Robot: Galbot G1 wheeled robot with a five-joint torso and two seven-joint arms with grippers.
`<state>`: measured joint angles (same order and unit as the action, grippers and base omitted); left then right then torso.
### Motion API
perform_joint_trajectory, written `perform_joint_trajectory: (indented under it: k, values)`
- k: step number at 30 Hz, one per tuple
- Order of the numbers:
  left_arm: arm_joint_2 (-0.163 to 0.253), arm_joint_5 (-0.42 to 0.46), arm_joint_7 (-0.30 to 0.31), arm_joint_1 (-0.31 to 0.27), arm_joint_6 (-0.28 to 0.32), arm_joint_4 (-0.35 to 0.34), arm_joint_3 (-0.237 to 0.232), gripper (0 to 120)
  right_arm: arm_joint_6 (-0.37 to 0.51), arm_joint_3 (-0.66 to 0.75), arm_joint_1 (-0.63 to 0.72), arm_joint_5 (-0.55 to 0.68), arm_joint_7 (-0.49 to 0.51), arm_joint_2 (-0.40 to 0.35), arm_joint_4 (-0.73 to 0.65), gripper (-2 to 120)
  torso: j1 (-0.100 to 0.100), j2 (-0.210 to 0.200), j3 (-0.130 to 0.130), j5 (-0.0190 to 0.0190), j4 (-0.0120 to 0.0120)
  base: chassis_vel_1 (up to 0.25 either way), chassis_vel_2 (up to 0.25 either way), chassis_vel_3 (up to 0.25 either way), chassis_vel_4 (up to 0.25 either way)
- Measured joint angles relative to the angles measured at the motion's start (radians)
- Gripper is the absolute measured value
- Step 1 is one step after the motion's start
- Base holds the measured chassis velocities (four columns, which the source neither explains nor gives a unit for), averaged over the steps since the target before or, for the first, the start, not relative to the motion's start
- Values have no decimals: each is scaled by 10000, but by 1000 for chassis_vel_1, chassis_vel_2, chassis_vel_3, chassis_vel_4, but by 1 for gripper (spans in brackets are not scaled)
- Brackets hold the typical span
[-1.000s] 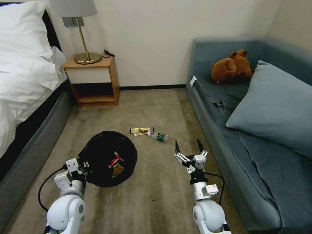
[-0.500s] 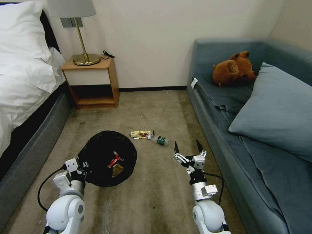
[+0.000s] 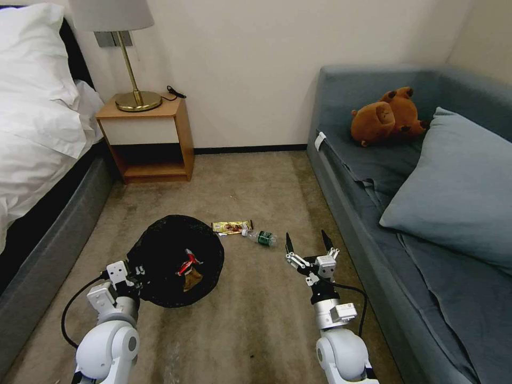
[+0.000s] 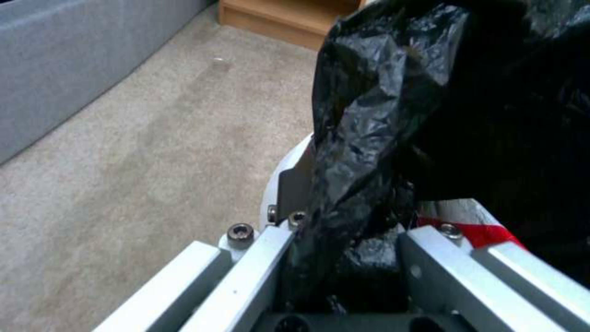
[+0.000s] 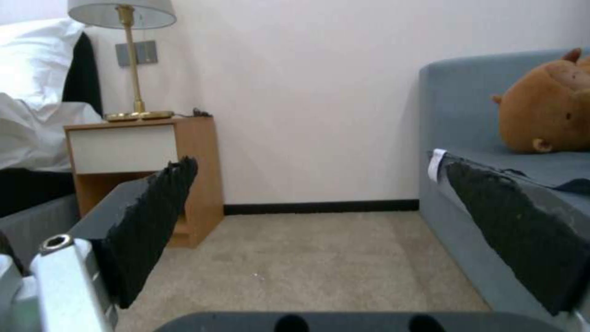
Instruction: Pick up the trash bin, then pick up the garbage on the floor and place it into the trash bin.
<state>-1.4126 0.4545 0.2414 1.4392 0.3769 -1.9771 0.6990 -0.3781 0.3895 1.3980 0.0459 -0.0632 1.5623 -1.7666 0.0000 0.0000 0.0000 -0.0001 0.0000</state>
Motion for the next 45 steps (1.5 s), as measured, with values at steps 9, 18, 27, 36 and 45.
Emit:
perform_joint_trajectory:
  k: [9, 18, 27, 36, 45]
  values:
    - [-64, 8, 10, 12, -9, -12, 49, 1, -24, -18, 12, -16, 5, 7, 50, 100, 0, 0, 0, 1, 0, -80, 86, 70, -84]
    - [-153, 9, 11, -7, -13, -12, 17, 1, -33, -99, 10, -52, 18, -34, 134, 100, 0, 0, 1, 1, 0, -76, 68, 75, -77]
    - [-158, 35, 10, -3, -14, -23, 5, 1, -44, -248, 27, -210, 24, 21, 321, 100, 0, 0, 0, -5, 0, -84, 82, 80, -79]
    - [-130, 49, 9, -20, -13, -29, 36, 1, 33, -452, -197, -288, 61, -44, 456, 100, 0, 0, 0, 3, 0, -82, 75, 84, -70]
    - [-203, 41, 11, -85, 52, -86, -9, 1, 6, -534, -255, -364, 48, -87, 791, 100, 0, 0, 0, 2, -1, -83, 80, 79, -81]
